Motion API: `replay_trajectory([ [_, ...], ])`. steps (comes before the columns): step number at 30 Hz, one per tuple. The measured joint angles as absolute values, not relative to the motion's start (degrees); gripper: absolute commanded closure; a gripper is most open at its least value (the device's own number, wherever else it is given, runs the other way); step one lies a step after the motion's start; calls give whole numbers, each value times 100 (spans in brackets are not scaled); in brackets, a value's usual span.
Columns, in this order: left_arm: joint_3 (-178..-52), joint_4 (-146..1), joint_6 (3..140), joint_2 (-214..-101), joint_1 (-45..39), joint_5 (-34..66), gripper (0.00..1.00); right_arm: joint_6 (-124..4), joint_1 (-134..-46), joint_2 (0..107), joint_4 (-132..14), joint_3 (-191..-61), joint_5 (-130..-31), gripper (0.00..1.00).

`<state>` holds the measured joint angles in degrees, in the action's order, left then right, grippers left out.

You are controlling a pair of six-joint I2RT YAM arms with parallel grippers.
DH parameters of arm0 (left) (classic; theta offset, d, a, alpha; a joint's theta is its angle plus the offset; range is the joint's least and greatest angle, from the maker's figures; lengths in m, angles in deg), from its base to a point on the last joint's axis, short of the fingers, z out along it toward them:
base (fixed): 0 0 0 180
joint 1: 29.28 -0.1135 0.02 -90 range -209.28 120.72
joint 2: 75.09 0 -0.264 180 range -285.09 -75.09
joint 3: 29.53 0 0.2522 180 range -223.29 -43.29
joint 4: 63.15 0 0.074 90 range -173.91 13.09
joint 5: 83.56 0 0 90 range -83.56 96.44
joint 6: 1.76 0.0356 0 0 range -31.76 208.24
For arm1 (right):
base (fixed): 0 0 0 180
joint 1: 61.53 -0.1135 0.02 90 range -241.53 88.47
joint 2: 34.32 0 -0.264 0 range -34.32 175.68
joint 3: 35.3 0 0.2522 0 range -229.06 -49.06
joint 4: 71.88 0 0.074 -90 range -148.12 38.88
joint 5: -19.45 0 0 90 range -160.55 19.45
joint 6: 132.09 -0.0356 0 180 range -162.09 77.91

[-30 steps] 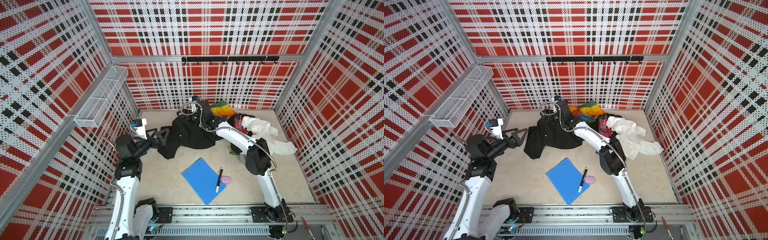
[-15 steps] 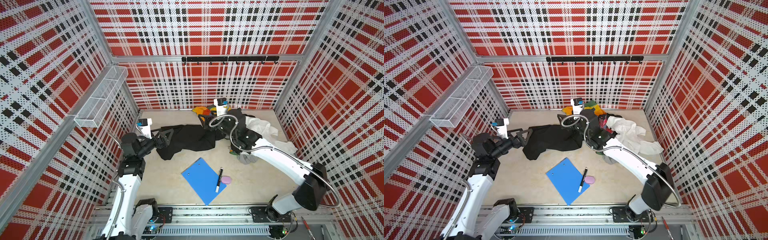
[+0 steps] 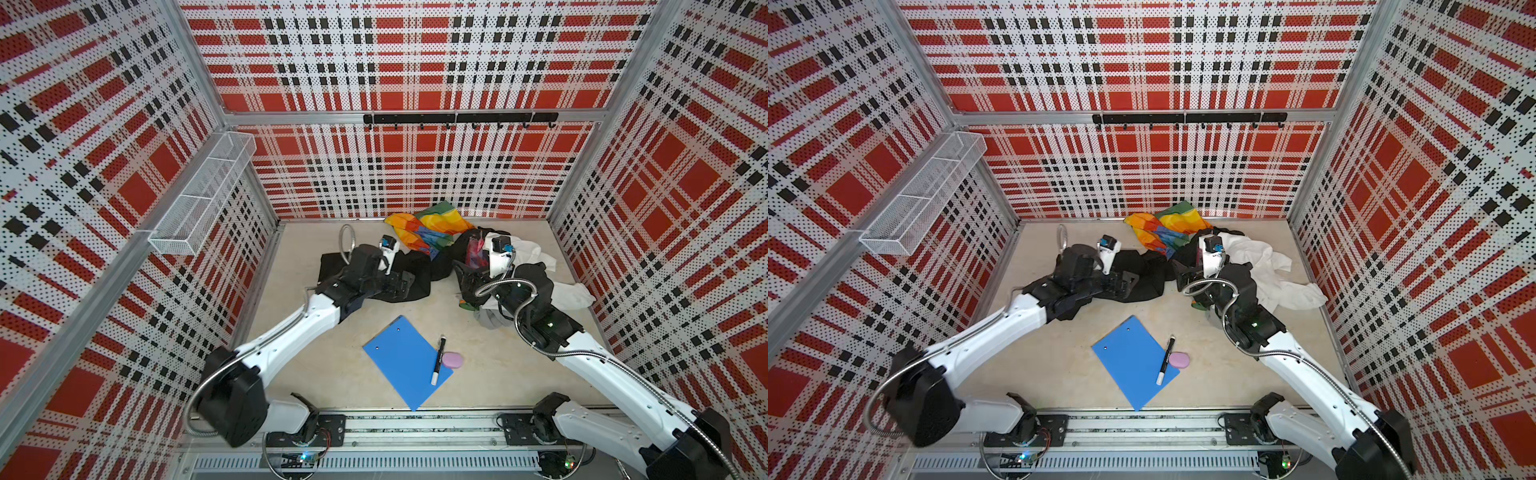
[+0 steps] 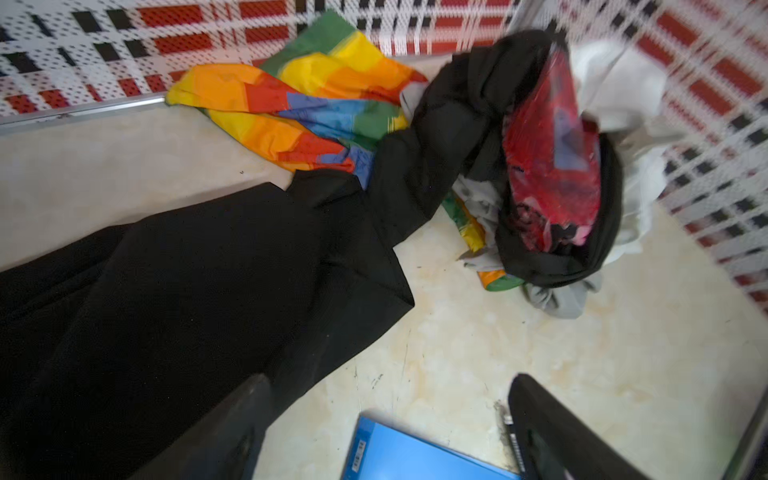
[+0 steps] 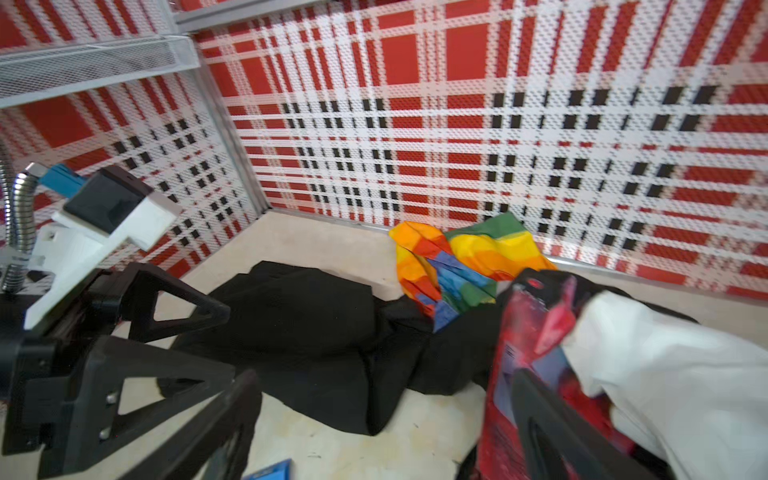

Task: Pick out a specific cloth from the pile
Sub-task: 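Grasp the black cloth with the left gripper while the right gripper releases and withdraws, then lift the black cloth with the left gripper and drag it toward the near-side wall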

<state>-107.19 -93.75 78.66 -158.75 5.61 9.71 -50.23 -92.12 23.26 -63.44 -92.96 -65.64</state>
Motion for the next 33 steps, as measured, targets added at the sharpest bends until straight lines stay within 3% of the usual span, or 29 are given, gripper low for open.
replay_trajectory([
  [7, -11606, -9712, 8032, -17779, 885, 383, 11, -5089, -9074, 2302, -6628, -8960, -6645, 0],
  [10, -12023, -9843, 8036, -18426, 882, 269, 1, -5135, -9068, 2302, -6792, -8905, -6695, 0],
  [14, -12478, -9874, 7929, -19106, 880, 201, 3, -5185, -9068, 2300, -6921, -8837, -6748, 0],
  [19, -12808, -9887, 7772, -19722, 898, 151, 28, -5224, -9063, 2178, -6978, -8691, -6748, 0],
  [24, -12856, -9758, 7685, -19785, 907, 11, 78, -5318, -9022, 2154, -7104, -8564, -6768, 2],
  [27, -12743, -9557, 7665, -19753, 904, 24, 97, -5388, -8978, 2193, -7194, -8496, -6824, 3],
  [33, -12526, -9456, 7674, -19254, 832, 173, 100, -5537, -8873, 2337, -7340, -8317, -6921, 4],
])
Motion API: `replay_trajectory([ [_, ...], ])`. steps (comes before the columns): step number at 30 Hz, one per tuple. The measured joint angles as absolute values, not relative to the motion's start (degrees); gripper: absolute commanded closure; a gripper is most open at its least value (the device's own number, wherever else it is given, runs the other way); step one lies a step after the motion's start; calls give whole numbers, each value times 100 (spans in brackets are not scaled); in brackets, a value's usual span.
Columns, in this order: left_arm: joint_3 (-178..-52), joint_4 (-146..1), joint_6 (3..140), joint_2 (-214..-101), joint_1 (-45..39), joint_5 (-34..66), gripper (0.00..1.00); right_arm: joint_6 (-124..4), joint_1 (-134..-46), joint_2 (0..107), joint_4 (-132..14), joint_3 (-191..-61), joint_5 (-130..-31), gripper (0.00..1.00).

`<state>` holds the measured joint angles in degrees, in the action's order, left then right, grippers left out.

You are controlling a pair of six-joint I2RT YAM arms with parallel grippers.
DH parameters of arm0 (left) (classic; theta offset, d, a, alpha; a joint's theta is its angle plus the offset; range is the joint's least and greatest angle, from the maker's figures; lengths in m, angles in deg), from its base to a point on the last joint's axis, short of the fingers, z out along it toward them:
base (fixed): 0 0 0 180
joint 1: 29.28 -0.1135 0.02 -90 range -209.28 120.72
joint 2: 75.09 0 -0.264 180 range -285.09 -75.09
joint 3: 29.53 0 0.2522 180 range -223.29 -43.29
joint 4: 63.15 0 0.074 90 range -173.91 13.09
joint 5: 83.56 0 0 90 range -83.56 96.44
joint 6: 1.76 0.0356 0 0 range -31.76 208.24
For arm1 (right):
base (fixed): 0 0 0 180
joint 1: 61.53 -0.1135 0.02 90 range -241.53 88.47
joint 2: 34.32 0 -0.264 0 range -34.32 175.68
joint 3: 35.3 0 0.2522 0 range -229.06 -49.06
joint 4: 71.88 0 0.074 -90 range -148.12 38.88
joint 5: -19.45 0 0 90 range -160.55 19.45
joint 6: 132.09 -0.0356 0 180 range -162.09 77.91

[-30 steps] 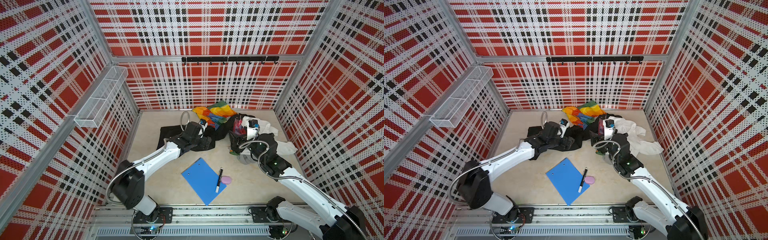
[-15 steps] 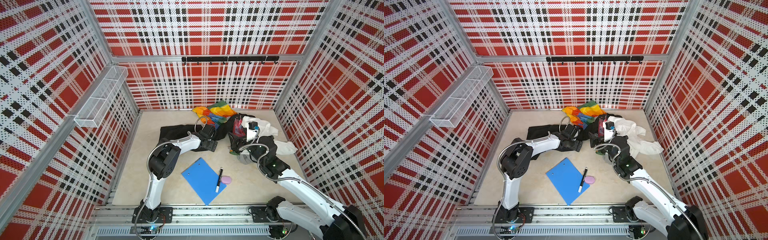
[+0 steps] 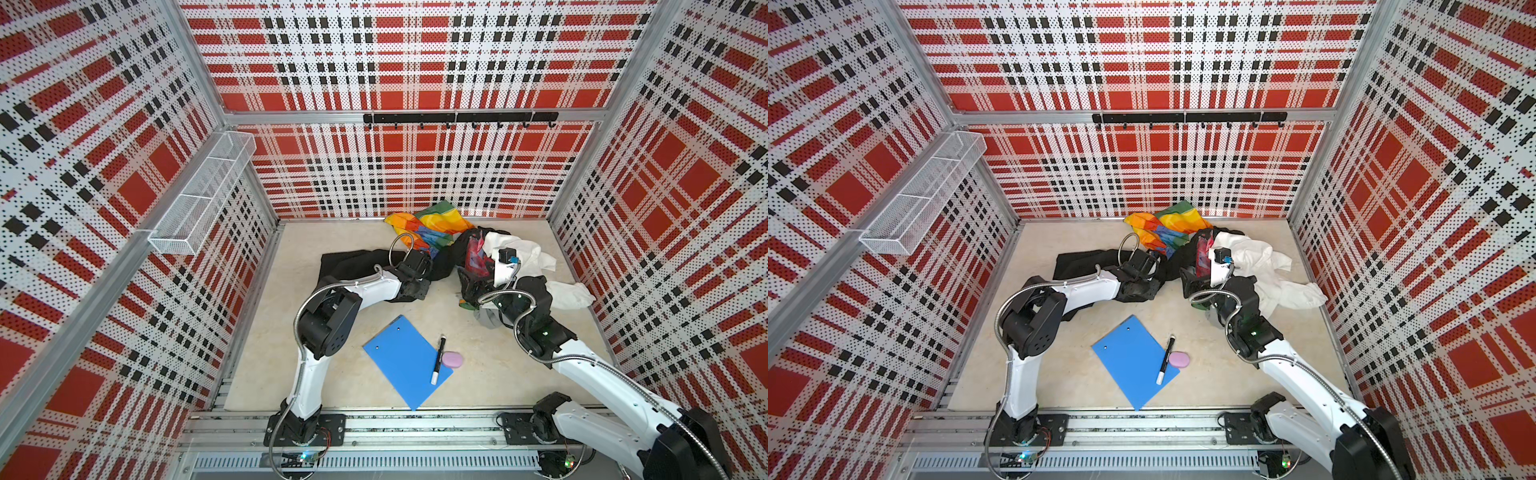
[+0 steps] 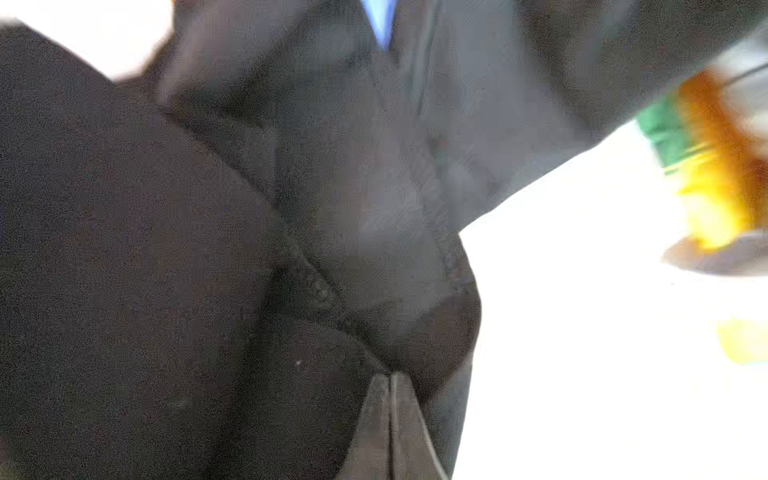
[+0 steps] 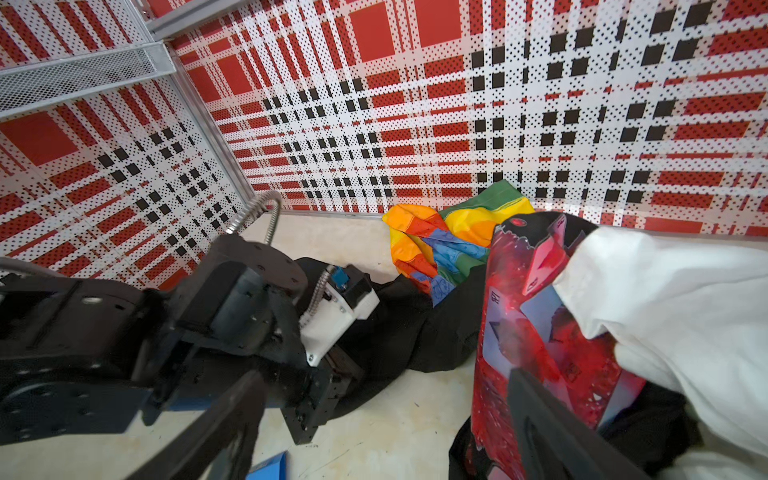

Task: Pick out a specific cloth from the pile
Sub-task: 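Lift the black cloth with the left gripper and drag it toward the near-side wall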

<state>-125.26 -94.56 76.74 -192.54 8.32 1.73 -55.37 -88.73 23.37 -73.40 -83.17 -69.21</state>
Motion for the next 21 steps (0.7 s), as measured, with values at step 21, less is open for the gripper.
replay_trajectory([
  [21, -12821, -9871, 7706, -16129, -1646, 330, 100, -5675, -8775, 2379, -7773, -8105, -7463, 0],
])
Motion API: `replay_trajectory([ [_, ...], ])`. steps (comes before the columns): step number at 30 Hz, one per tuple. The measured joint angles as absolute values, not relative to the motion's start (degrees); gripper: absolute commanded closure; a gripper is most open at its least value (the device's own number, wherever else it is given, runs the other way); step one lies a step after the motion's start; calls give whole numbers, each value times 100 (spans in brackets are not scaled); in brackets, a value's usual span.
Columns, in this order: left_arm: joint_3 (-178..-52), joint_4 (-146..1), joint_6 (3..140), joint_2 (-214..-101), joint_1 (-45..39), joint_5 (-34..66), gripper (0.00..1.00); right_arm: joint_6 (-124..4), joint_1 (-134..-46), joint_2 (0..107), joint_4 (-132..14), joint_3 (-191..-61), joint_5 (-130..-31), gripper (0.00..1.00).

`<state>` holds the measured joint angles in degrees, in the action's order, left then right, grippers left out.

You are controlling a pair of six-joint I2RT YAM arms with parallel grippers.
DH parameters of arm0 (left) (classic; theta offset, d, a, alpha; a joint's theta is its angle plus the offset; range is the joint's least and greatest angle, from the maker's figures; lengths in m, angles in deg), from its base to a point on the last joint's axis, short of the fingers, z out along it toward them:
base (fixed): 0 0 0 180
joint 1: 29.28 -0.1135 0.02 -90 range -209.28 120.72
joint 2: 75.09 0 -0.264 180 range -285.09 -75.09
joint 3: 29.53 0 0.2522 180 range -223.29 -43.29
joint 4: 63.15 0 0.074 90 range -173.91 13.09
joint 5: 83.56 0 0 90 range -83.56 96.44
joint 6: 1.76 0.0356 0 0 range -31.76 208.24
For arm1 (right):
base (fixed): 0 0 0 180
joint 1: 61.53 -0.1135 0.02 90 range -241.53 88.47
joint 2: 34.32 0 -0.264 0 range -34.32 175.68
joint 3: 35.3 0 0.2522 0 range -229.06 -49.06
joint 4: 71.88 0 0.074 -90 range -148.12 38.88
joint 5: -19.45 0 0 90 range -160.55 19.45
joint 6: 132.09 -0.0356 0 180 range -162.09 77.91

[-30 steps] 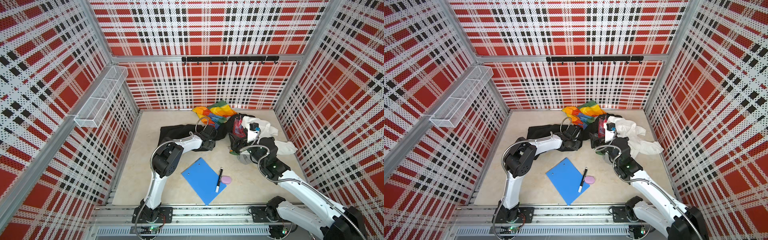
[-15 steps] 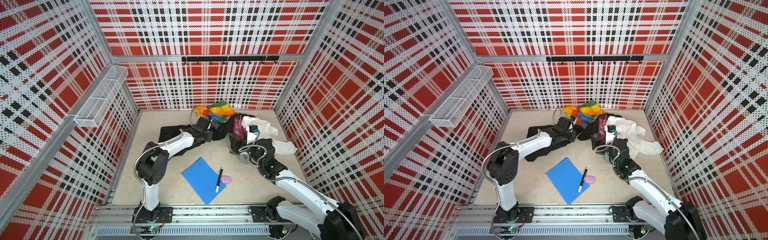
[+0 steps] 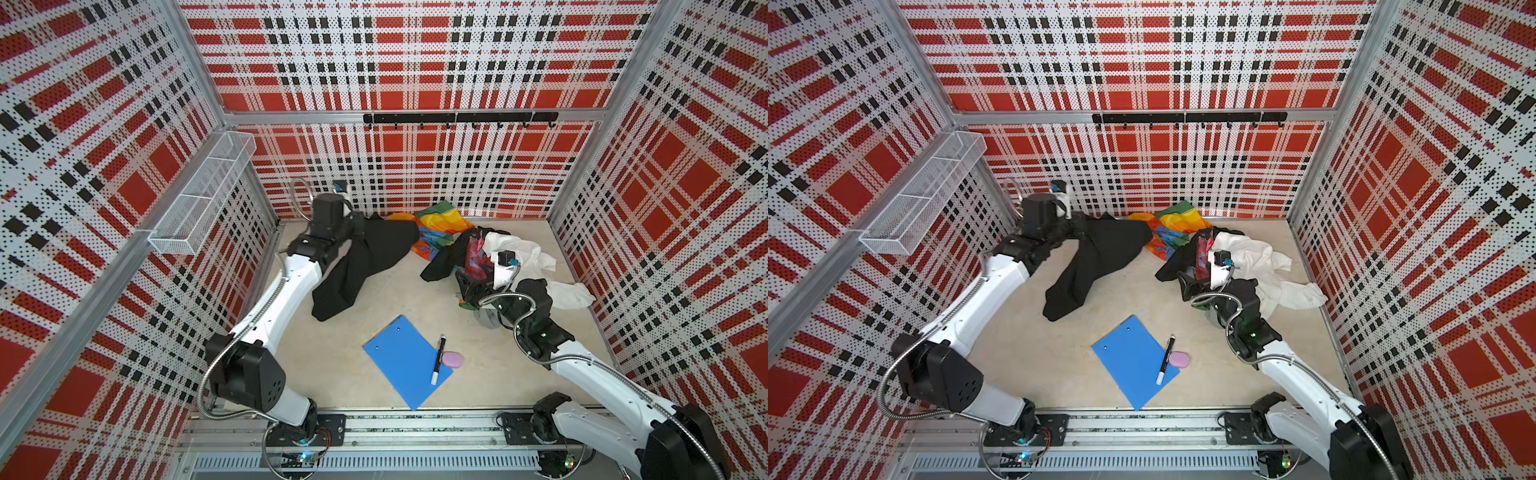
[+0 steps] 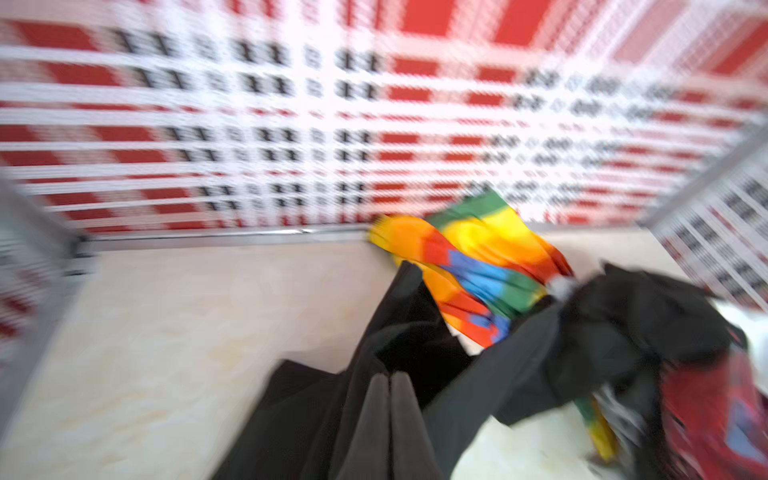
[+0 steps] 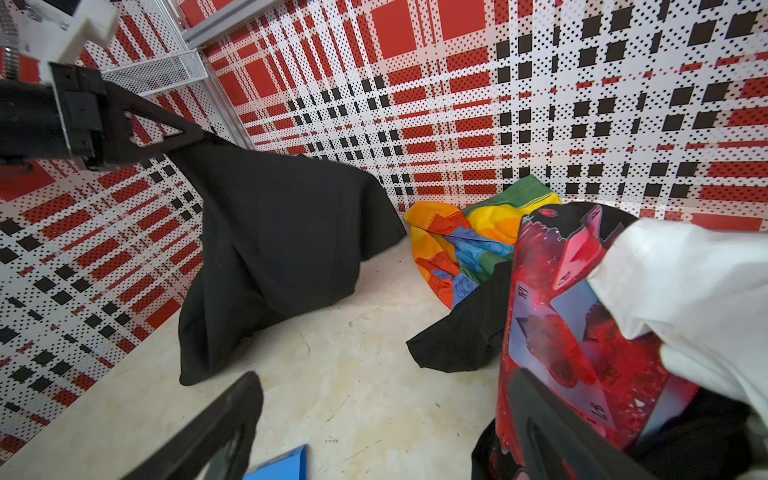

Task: Pick out a specific cloth from the pile
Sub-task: 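Lift the black cloth with the left gripper and drag it toward the near-side wall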

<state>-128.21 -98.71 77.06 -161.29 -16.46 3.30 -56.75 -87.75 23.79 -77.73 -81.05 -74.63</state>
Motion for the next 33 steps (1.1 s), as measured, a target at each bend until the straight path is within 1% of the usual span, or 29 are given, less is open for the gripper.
replay_trajectory([
  [3, -12832, -10022, 7700, -15845, -2280, 265, 100, -5677, -8775, 2379, -7788, -8105, -7568, 0],
  [6, -13084, -10282, 7717, -15764, -2711, 328, 100, -5694, -8775, 2379, -7850, -8105, -7672, 0],
  [12, -13672, -10225, 7604, -15698, -3198, 680, 100, -5729, -8775, 2385, -7907, -8105, -7804, 0],
  [20, -14441, -9679, 7291, -15692, -3465, 1065, 100, -5758, -8775, 2390, -7915, -8096, -7801, 0],
  [25, -15326, -9456, 7197, -16111, -3528, 1362, 100, -5793, -8775, 2390, -7917, -8096, -7804, 0],
  [28, -15315, -9288, 7175, -16245, -3506, 1456, 100, -5799, -8775, 2390, -7917, -8096, -7804, 0],
  [33, -14821, -9203, 7204, -16330, -3375, 1537, 100, -5799, -8775, 2390, -7917, -8096, -7801, 0],
])
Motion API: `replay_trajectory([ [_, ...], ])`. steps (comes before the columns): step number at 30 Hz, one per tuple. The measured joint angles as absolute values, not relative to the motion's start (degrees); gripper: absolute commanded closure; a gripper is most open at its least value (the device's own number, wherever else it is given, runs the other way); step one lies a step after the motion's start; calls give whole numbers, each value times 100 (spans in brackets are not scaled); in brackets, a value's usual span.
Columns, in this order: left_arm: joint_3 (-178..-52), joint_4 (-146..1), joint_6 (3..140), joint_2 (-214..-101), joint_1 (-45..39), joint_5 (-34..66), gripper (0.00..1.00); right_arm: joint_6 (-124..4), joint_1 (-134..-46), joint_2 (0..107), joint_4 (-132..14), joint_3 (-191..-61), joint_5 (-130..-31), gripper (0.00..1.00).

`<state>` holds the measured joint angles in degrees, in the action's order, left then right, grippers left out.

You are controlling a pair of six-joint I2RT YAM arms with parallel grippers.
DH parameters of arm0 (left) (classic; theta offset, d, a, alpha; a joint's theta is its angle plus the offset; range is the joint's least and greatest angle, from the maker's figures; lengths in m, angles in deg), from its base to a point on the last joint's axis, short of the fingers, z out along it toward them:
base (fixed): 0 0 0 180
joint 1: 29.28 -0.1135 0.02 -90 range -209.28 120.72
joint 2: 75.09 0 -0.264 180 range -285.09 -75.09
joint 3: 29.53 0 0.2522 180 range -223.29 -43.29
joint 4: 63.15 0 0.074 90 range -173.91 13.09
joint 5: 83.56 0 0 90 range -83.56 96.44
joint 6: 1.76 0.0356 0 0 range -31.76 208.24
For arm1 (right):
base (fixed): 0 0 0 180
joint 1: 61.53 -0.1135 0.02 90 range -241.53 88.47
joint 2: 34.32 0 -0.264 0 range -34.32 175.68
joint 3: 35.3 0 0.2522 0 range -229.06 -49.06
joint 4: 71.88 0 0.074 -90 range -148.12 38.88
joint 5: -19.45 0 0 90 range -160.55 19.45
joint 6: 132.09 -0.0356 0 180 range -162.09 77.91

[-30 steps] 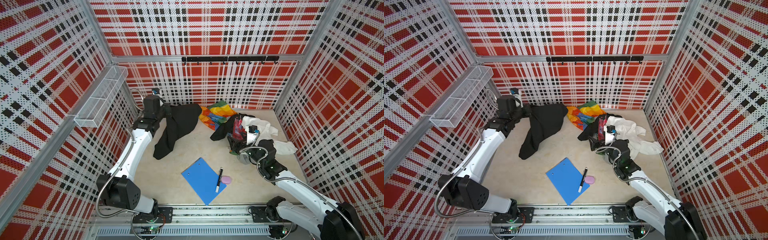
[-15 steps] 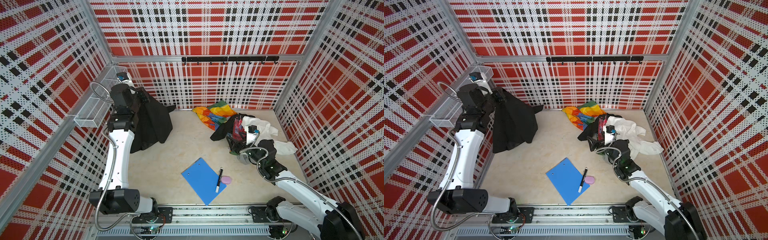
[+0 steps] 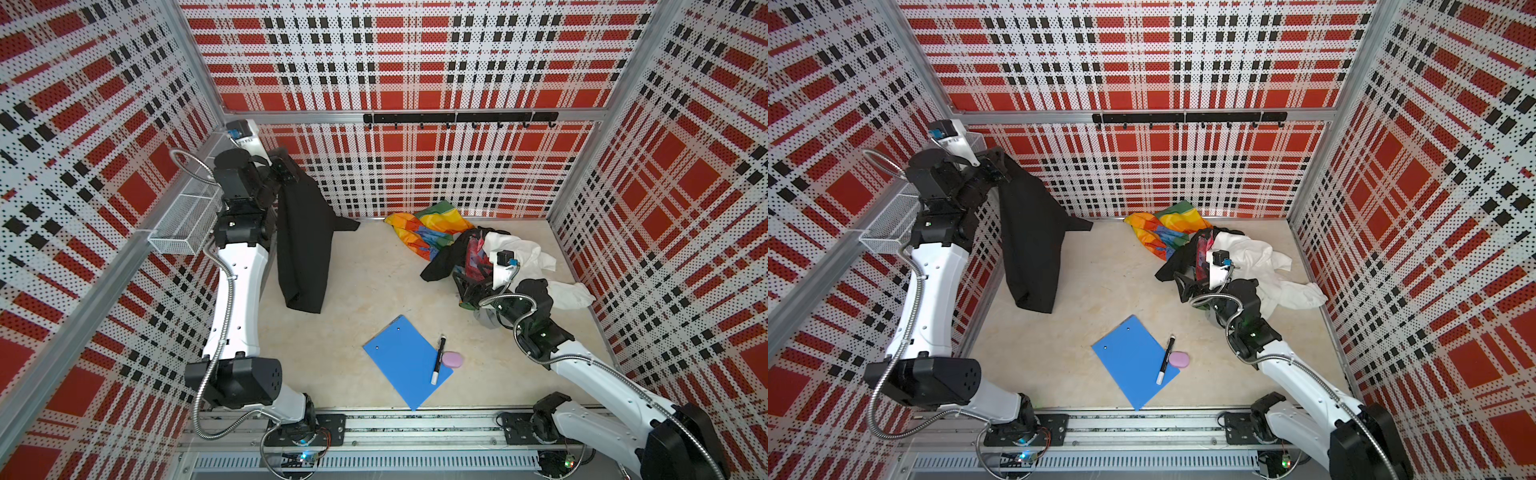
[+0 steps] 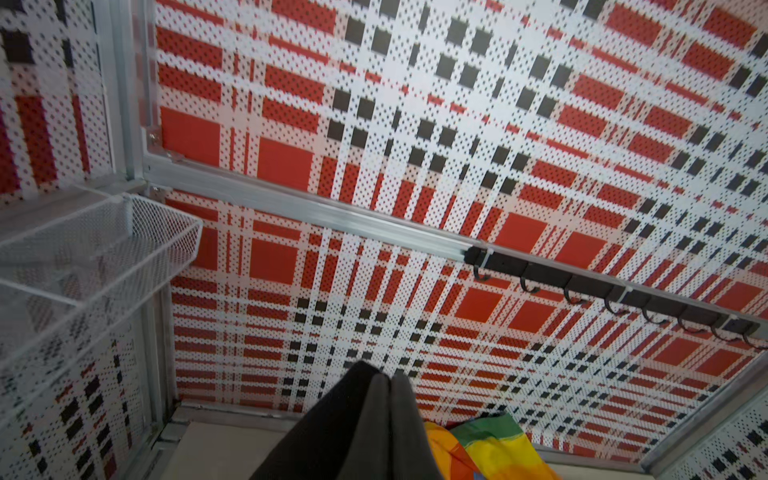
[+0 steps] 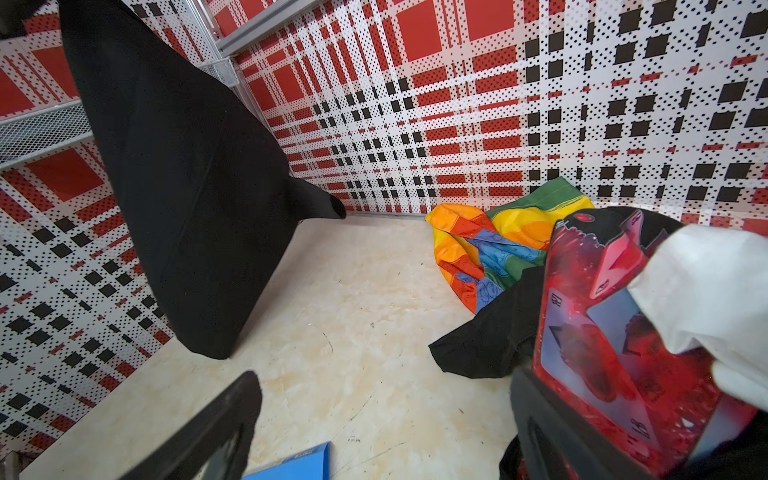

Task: Pick out a specific cloth from the pile
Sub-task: 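Lift the black cloth with the left gripper and drag it toward the near-side wall, then lower the black cloth onto the table with the left gripper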

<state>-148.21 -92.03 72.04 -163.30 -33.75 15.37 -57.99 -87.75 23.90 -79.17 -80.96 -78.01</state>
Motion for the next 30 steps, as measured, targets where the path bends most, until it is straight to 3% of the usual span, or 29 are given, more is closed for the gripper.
replay_trajectory([
  [5, -13868, -9266, 7427, -16089, -3168, 953, 100, -5799, -8775, 2390, -7915, -8096, -7797, 0],
  [10, -12030, -9386, 7457, -15147, -3207, 127, 100, -5799, -8775, 2392, -7913, -8096, -7753, 0],
  [14, -11331, -9629, 7392, -14627, -3259, -408, 100, -5806, -8775, 2479, -7920, -8096, -7751, 0],
  [21, -11311, -9526, 7322, -14822, -3192, -430, 100, -5819, -8775, 2597, -7915, -8096, -7751, 0],
  [30, -12201, -9238, 7324, -16715, -2612, -290, 100, -5819, -8775, 2595, -7915, -8096, -7723, 0],
])
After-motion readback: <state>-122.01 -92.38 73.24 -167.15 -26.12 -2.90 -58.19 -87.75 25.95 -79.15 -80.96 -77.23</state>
